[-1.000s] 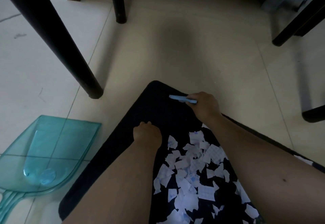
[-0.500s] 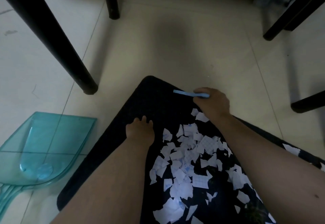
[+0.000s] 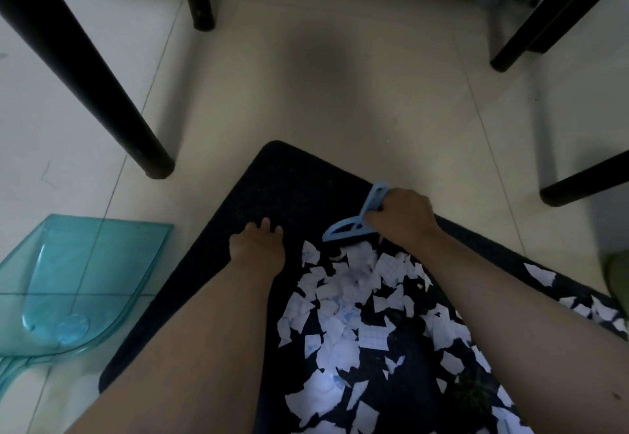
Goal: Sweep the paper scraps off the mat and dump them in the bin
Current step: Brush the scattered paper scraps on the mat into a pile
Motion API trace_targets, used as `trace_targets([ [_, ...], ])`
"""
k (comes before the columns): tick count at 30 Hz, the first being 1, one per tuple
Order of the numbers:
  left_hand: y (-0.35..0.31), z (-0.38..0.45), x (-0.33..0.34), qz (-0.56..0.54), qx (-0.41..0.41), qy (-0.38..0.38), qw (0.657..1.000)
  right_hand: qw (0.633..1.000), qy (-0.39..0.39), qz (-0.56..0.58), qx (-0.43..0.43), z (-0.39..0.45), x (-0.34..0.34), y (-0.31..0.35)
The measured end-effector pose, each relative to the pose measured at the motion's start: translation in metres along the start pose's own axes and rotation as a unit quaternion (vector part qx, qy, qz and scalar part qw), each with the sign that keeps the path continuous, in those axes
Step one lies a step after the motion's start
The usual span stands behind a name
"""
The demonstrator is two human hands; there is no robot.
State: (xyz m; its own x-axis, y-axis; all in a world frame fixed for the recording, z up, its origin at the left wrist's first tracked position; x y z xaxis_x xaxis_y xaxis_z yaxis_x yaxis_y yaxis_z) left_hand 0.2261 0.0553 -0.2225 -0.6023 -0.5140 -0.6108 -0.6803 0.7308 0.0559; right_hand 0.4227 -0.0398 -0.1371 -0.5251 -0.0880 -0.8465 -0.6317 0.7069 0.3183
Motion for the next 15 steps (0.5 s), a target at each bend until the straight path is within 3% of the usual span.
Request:
trace_targets([
  [3, 0.001, 0.001, 0.002, -0.001, 0.003, -0.009, 1.0, 0.995, -0.081, 0.061, -0.013, -0.003, -0.018, 0.008],
  [6, 0.001, 0.0, 0.01, -0.025, 0.008, -0.009, 1.0, 0.986, -0.04, 0.152, -0.058, -0.007, -0.003, 0.029],
  [10, 0.002, 0.004, 0.025, -0.079, 0.011, 0.0, 0.997, 0.984, 0.053, -0.024, -0.167, -0.02, 0.045, 0.055],
  [15, 0.003, 0.007, 0.028, -0.079, 0.017, -0.002, 0.997, 0.974, 0.116, -0.099, -0.167, -0.044, 0.055, 0.039],
])
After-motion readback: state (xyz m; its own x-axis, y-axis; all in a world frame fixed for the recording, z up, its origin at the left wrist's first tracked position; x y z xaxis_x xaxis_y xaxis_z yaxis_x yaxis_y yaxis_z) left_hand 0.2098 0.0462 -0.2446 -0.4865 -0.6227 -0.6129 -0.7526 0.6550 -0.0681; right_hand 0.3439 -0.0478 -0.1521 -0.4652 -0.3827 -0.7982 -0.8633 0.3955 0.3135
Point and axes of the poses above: each hand's wrist, its own z-axis towards the middle knuckle, its own x-axis out of the palm, y = z × x, the point moved 9 cm from there along z, towards the middle knuckle, and after that the axes turned 5 degrees about y, right-handed, at the moved point
